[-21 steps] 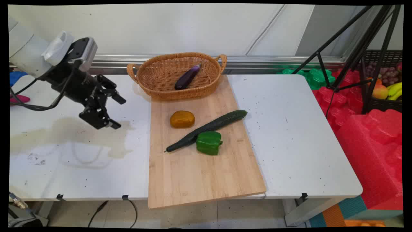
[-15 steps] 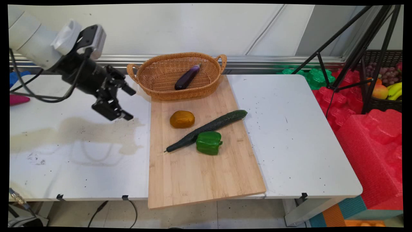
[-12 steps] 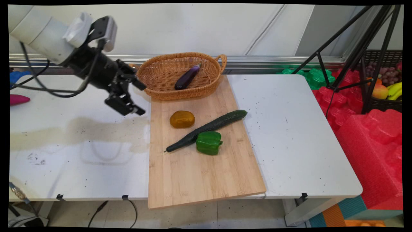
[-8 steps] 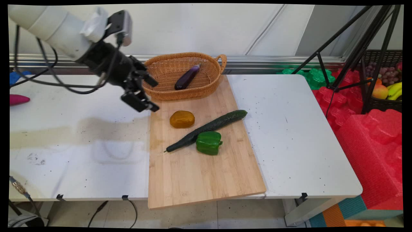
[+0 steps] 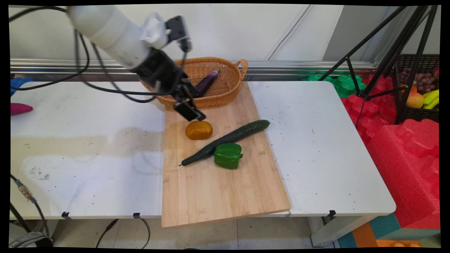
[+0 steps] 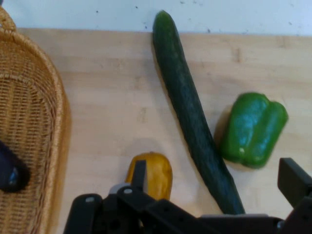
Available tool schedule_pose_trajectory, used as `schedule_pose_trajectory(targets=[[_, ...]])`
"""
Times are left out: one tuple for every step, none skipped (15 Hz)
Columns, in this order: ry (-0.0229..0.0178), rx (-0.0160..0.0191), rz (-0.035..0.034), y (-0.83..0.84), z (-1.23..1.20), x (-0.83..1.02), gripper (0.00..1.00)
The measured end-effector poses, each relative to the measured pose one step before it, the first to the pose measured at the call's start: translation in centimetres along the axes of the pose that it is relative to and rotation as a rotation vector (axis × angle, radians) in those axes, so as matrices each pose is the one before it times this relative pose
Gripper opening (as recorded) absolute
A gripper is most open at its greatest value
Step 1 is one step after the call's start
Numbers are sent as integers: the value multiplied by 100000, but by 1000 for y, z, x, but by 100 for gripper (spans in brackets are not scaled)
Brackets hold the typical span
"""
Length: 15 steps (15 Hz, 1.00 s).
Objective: Pick up the cucumber from the cutting board
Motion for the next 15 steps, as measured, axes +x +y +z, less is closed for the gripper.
schedule_pose_trajectory(targets=[[-816,584,-1331,94,1144,810,100],[-678,444,-1157,73,1064,718,100],[-514,268,-727,55,702,436,100],[-781,412,-1011,68,1101,642,100],[-587,195,-607,57,742,403,100],[-976,408,-1142,80,1317,662,100],[-912,267,-891,84,1147,537,100],[-1062,274,-889,104,1316,594,100],[-932,328,-720,92,1102,451,100],[-1099,339,-793,98,1230,444,100],[-1141,448,-727,70,1163,374,100],[-1028,380,-593,61,1004,296,100],[-649,242,-334,39,623,187,100],[-920,312,-389,43,944,278,100],[-585,185,-269,32,583,163,100]])
